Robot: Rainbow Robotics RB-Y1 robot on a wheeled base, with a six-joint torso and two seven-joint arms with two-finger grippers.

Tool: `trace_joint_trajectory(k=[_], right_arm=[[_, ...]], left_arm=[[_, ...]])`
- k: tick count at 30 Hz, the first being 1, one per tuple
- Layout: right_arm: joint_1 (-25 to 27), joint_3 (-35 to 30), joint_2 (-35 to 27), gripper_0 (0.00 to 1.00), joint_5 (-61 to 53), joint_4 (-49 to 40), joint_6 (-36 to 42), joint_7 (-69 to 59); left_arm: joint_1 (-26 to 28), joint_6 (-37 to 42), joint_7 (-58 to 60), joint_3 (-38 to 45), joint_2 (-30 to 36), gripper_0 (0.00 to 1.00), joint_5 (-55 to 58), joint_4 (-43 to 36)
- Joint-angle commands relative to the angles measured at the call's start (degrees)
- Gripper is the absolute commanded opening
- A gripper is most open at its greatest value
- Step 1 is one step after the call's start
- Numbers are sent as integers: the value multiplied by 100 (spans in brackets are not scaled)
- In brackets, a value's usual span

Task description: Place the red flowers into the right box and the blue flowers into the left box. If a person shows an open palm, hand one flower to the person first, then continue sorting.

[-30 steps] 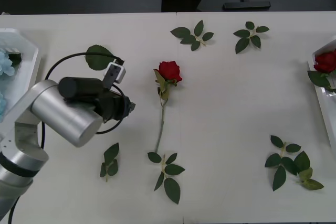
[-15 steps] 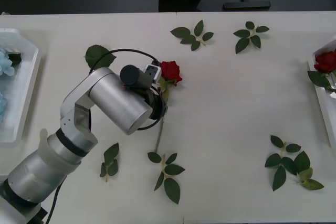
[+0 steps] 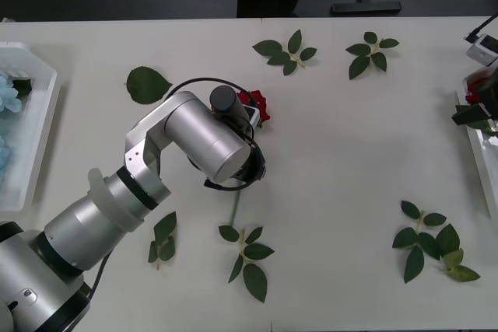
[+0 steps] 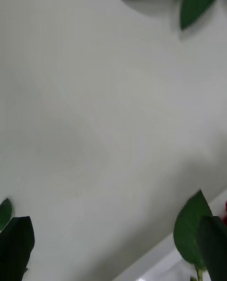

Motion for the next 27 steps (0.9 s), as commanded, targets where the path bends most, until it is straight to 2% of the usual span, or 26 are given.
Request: trace_joint_trajectory(k=[1,7,13,27], right_arm=[[433,-40,-398,100,-594,-967,14,494],[846,-40,-468,100,-1403,-1829,-153,578],[934,-40,-529,100,-2018,-1882,-12,578],[1188,-40,-547,100,-2115,-1882,-74,578]], left_arm=[[-521,-152,-55,-102,-261,100,149,352],[-688,-442,-11,-313,-323,100,149,801],[-696,-451,24,-480,-323,100,105,889],[-688,-451,42,-506,-323,100,-26,906]])
